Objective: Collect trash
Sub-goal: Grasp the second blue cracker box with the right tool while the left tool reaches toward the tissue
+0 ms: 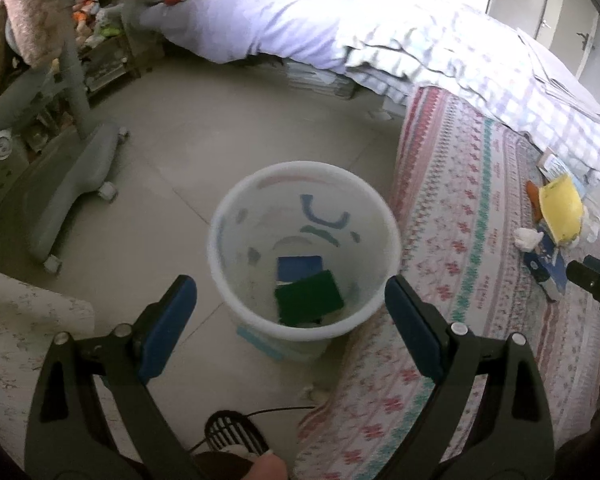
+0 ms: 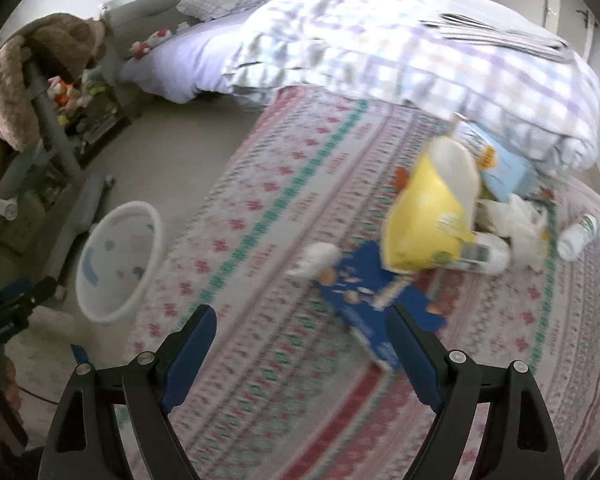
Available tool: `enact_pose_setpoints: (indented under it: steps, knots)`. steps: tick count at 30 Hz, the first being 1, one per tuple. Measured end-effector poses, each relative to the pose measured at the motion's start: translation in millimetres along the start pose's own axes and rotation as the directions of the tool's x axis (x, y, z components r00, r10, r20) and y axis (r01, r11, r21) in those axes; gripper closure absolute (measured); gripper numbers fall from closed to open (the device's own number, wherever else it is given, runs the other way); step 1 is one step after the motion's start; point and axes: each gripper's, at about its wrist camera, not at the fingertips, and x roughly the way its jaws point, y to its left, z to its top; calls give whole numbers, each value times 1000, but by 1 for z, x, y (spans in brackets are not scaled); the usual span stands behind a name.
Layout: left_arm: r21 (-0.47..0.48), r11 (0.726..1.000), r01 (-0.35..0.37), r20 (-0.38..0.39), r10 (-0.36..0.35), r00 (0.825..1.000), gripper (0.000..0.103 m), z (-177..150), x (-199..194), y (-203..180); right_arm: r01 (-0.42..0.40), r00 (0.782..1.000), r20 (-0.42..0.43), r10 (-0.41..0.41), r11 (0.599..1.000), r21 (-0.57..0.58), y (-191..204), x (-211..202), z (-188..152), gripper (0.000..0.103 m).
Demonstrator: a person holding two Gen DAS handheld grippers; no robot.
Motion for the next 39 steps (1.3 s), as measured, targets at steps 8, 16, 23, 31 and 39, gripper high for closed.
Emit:
enact_pose_setpoints:
  steps: [8, 16, 23, 31, 39]
  knots:
    - [28, 999, 44, -28, -43, 999, 8, 5, 5, -29, 49, 997, -62, -51, 998, -39, -42, 11, -8, 15]
    - [30, 998, 55, -33, -54, 998, 8, 10, 8, -46, 29, 987, -161, -27, 999, 15, -81, 44, 0, 15]
    - [47, 998, 37, -57, -34, 998, 8, 11, 19, -54, -24, 984, -178, 18, 999, -31, -72, 59, 7, 15]
    - [63, 998, 31, -70, -26, 997, 8, 10, 25, -64, -3, 976, -218, -20, 994, -106, -55, 77, 4, 16]
    - [110, 992, 61, -82, -52, 995, 8, 8, 29, -94, 32, 980, -188, -61, 988, -154, -59, 48, -12, 30]
